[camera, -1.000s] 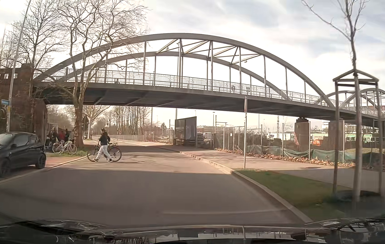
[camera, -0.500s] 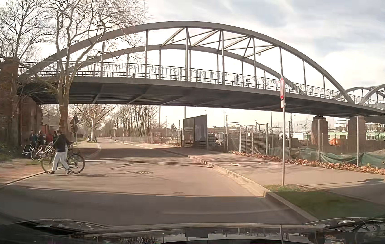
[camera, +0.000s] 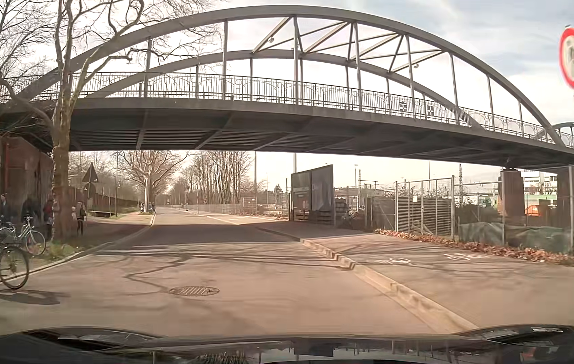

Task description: Follow the waypoints while adhering to traffic rules and regulations

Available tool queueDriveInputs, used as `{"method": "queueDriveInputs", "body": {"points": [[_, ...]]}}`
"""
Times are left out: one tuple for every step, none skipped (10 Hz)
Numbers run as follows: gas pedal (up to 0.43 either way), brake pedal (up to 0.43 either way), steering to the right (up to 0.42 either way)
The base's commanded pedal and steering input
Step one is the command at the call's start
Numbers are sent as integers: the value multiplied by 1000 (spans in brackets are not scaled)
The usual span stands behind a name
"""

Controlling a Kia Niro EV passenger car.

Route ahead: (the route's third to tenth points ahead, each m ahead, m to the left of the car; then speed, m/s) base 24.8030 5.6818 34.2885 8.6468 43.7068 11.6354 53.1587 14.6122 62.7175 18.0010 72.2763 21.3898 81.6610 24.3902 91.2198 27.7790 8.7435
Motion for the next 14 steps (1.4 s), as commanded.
{"method": "queueDriveInputs", "body": {"points": [[240, 0, -57], [240, 0, -60], [240, 0, -61], [240, 0, -62], [240, 0, -62], [240, 0, -62], [240, 0, -63], [240, 0, -63], [240, 0, -63], [240, 0, -63], [240, 0, -63], [240, 0, -64], [240, 0, -64], [240, 0, -64]]}}
